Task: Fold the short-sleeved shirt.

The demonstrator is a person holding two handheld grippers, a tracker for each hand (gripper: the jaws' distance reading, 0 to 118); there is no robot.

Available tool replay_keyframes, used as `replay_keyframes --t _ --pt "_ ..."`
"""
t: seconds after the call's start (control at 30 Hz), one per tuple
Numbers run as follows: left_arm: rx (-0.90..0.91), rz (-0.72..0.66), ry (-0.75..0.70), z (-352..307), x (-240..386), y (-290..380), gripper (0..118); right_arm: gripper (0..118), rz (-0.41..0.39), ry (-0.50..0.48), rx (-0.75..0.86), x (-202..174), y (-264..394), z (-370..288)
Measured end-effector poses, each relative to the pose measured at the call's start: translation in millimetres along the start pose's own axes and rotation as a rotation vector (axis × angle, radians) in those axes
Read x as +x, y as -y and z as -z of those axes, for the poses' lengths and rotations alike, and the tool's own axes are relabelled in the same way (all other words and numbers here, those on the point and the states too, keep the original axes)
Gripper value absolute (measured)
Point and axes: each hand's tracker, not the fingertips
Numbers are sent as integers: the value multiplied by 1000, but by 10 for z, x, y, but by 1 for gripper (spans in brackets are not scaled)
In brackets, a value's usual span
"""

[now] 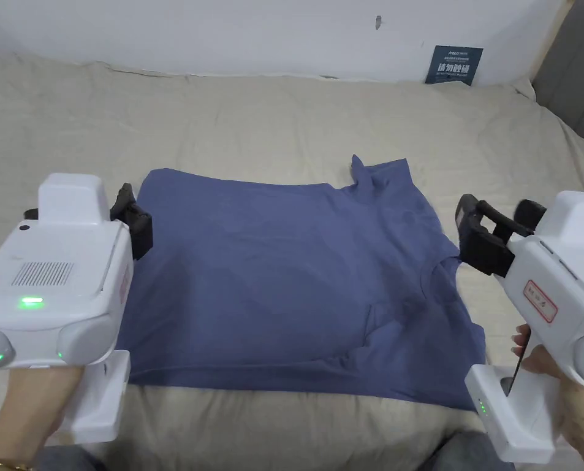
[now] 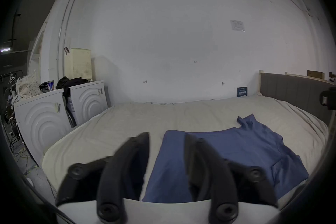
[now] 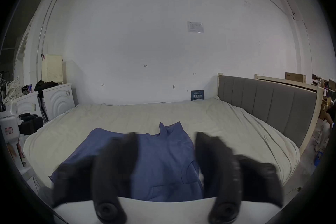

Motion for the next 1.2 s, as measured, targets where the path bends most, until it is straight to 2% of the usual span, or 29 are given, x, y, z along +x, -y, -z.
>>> replay_keyframes --t 0.03,0.07,0.1,0.13,0.17,0.37,0.43,0.47,0.5,0.57,0.6,0.93,1.03,1.07,1.2 --pt "-2 -2 9 1 10 5 27 46 -5 0 -7 -21 1 -5" --pt "-1 -6 11 -32 51 1 18 28 0 -3 -10 -25 12 -3" --pt "0 -15 15 -37 54 3 5 14 28 -17 -11 -25 23 -3" --pt "-1 -25 17 -41 54 4 1 5 51 -21 -16 -21 32 -4" --pt "-5 -34 27 -50 58 -1 1 2 49 -20 -17 -47 19 -27" --pt "-78 6 47 12 6 14 1 1 58 -9 -34 -57 18 -45" --pt "-188 -57 126 114 -148 9 25 1 51 -5 -39 -35 20 -29" --pt "-232 -95 145 125 -204 -10 47 1 50 -5 -43 -30 27 -29" --pt "-293 -103 159 174 -280 0 76 1 51 -4 -46 -25 37 -30" --pt "-393 -110 152 255 -426 83 113 1 56 -7 -55 2 68 -30" --pt "-437 -112 136 264 -467 123 118 1 54 -4 -60 5 86 -28" --pt "-880 -79 6 391 -713 1067 118 1 38 11 -157 32 323 90" --pt "-914 -90 -13 404 -714 1257 111 1 38 14 -177 -10 351 94" --pt "-919 -98 -2 406 -701 1278 104 1 36 17 -182 -16 361 98" --pt "-922 -172 67 395 -668 1285 17 1 33 25 -201 -23 388 109"
